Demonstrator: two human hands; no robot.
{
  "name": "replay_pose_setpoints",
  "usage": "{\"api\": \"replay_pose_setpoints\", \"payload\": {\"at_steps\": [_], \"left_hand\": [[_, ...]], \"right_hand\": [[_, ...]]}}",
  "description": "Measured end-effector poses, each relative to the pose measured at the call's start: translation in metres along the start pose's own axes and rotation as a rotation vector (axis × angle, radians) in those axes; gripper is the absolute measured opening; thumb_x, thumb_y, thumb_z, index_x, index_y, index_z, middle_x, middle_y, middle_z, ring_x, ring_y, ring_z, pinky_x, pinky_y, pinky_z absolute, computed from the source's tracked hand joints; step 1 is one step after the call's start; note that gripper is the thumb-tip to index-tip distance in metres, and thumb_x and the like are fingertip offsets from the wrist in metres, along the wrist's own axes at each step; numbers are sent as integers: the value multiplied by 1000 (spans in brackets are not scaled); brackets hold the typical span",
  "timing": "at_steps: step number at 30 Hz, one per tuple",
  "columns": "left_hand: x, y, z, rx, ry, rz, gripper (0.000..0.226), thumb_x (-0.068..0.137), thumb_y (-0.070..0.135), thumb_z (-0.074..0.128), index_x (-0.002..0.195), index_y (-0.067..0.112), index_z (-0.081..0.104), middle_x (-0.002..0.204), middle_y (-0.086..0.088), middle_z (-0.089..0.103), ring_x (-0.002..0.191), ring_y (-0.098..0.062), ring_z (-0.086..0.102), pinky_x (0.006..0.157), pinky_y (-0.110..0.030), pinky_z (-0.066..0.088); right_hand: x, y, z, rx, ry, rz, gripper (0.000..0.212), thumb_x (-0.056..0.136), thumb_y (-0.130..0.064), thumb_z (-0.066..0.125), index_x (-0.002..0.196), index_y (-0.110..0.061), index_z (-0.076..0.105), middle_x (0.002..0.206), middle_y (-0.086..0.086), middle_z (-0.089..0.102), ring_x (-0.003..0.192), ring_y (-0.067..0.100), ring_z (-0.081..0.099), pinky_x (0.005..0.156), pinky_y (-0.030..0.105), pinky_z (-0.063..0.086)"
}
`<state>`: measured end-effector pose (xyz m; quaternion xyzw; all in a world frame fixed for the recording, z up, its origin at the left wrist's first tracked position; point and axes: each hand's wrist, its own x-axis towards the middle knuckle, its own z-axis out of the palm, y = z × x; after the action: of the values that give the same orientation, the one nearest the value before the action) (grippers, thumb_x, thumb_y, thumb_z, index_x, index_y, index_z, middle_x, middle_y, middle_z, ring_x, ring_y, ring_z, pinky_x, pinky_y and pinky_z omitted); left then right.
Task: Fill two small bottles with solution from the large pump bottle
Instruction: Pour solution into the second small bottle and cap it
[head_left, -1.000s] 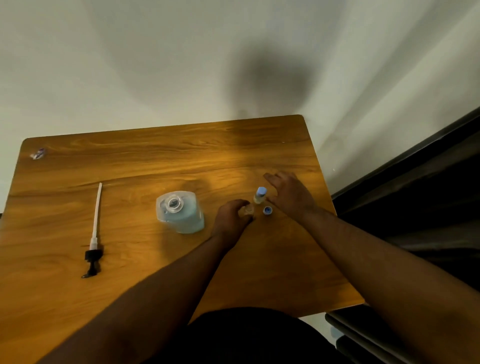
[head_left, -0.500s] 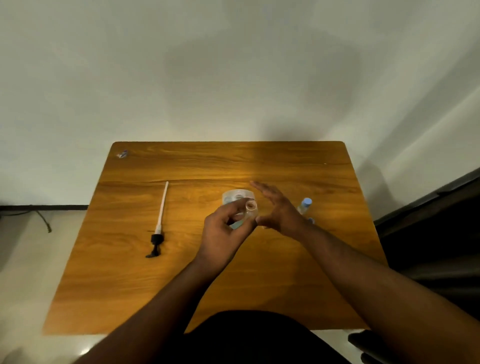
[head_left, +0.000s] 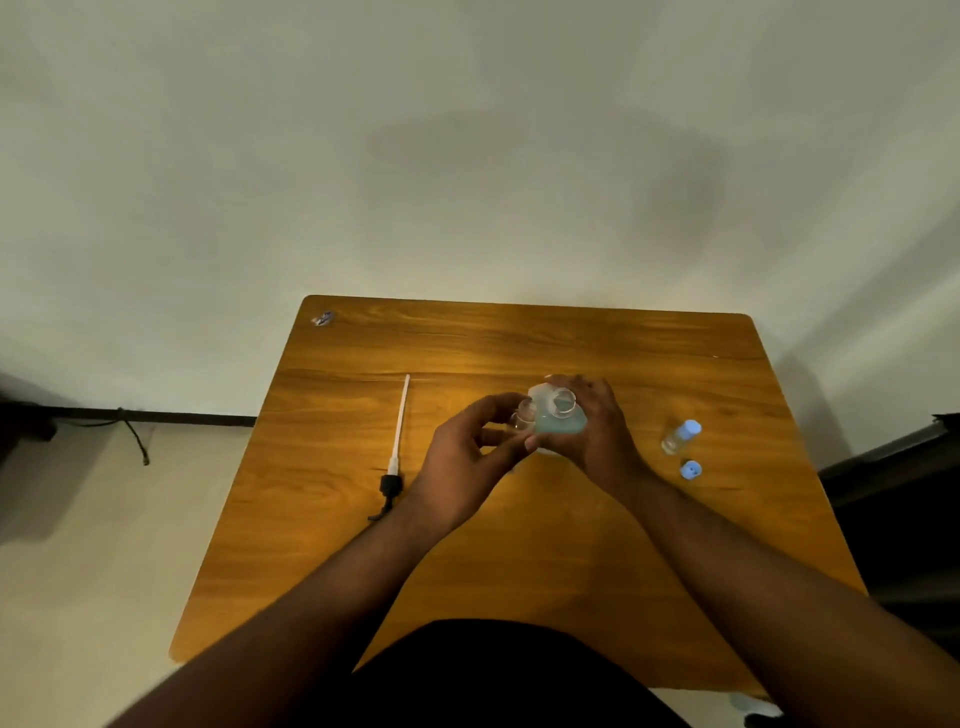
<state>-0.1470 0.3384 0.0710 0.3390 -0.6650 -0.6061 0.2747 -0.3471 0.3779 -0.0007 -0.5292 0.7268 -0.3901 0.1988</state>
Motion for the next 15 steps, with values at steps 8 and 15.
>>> {"api": "replay_pose_setpoints", "payload": {"at_steps": [8, 15], "left_hand": [[4, 27, 1, 14, -37, 74, 41, 88, 19, 71, 120, 39, 57, 115, 11, 65, 97, -8, 68, 62, -26, 59], [9, 63, 26, -37, -15, 116, 37, 93, 32, 60, 129, 39, 52, 119, 12, 62, 97, -2, 65, 63, -25, 59]], "right_hand": [[11, -65, -61, -298, 152, -320, 75, 67, -25, 85, 133, -22, 48, 133, 13, 41, 125, 26, 39, 84, 35, 56], [20, -97, -109, -471, 201, -466, 70, 69, -21, 84, 130, -18, 50, 130, 18, 45, 123, 32, 41, 75, 37, 59]]}}
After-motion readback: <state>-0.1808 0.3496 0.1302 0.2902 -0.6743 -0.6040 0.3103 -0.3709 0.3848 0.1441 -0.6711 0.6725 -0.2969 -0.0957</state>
